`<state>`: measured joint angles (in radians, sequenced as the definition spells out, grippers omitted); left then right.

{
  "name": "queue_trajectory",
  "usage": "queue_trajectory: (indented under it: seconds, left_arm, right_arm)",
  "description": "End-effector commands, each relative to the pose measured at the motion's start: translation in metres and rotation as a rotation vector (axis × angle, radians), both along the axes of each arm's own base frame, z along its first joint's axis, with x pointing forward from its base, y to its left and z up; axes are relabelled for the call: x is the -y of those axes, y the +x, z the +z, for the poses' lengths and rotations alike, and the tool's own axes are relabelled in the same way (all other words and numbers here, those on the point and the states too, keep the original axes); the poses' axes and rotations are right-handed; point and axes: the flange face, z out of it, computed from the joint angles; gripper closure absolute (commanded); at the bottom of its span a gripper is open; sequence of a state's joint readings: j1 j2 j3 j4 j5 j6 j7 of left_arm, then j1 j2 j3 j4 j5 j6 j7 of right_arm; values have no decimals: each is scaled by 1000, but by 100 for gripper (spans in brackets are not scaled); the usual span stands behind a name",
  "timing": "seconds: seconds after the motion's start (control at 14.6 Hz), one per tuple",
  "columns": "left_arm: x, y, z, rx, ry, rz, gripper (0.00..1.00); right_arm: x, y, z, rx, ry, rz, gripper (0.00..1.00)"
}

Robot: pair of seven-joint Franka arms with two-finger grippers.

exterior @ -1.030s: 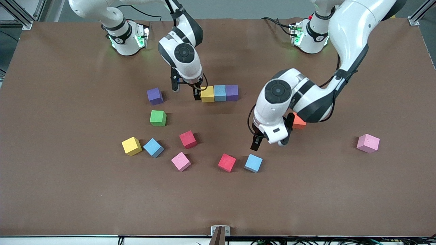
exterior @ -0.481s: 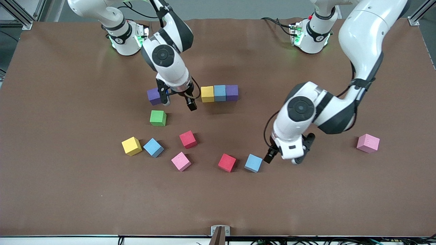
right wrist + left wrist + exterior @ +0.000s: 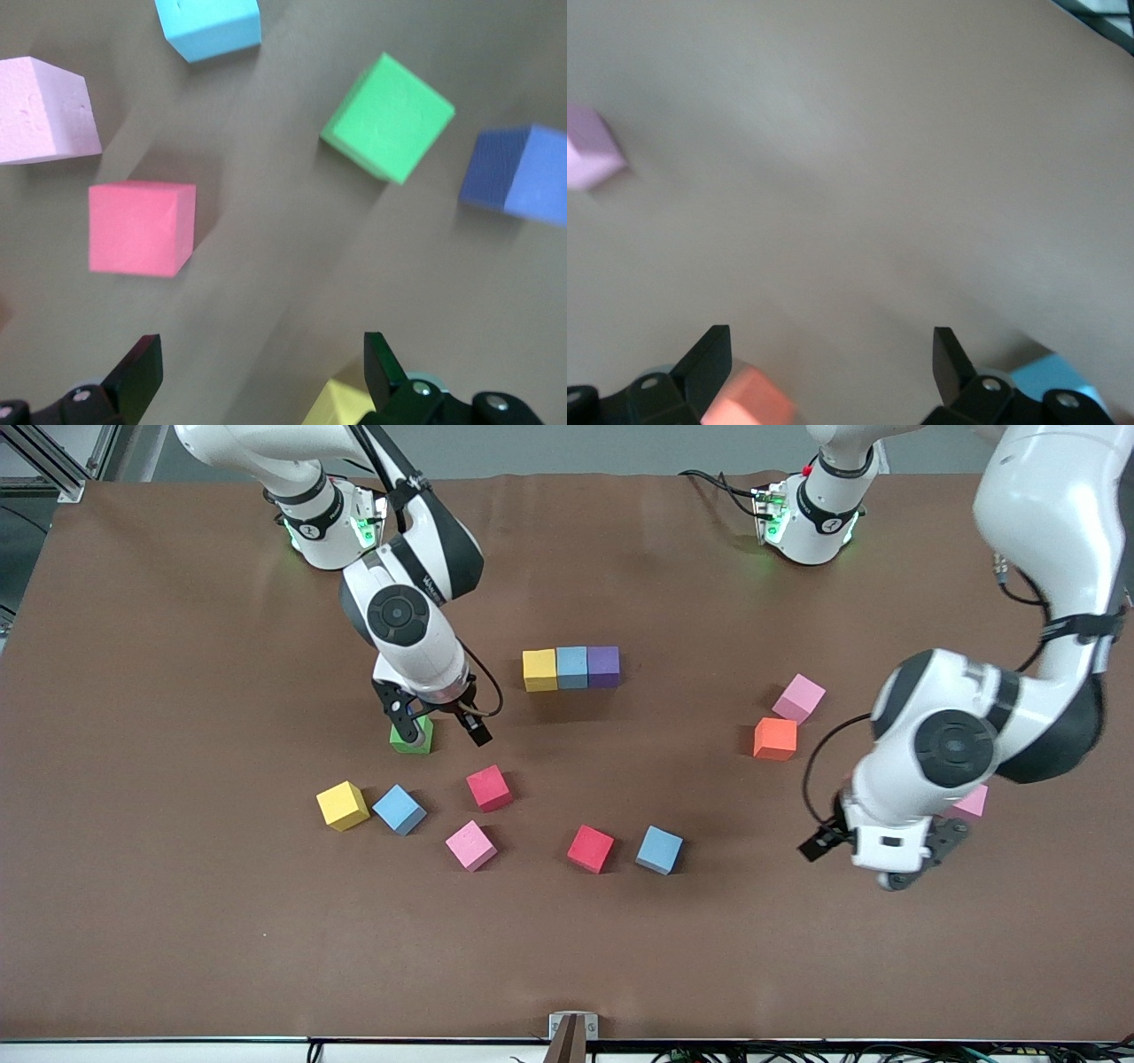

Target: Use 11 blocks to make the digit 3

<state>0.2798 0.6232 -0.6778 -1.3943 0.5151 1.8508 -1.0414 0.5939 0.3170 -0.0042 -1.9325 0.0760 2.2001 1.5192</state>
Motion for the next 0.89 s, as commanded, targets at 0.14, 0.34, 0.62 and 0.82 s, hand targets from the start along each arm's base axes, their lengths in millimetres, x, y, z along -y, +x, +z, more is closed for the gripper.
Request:
queue_trajectory:
  seconds: [0.14,0.34,0.62,0.82]
  left_arm:
    - [-57,-26,87,-64,110,-219,0]
    - [-86,-47,144,-69,18,-179,0]
    - [-131,-78,200,-61,-54,-192,0]
    - [-120,-111,248,-25,-3,-309,0]
  right_arm:
    - [44,-14,-11,-29,-38,158,0]
    - [78,-41,-6,-41,-44,131,0]
    - [118,-77,-7,-35,-42,92,0]
    - [147,-101,-29,-32,-43,53,0]
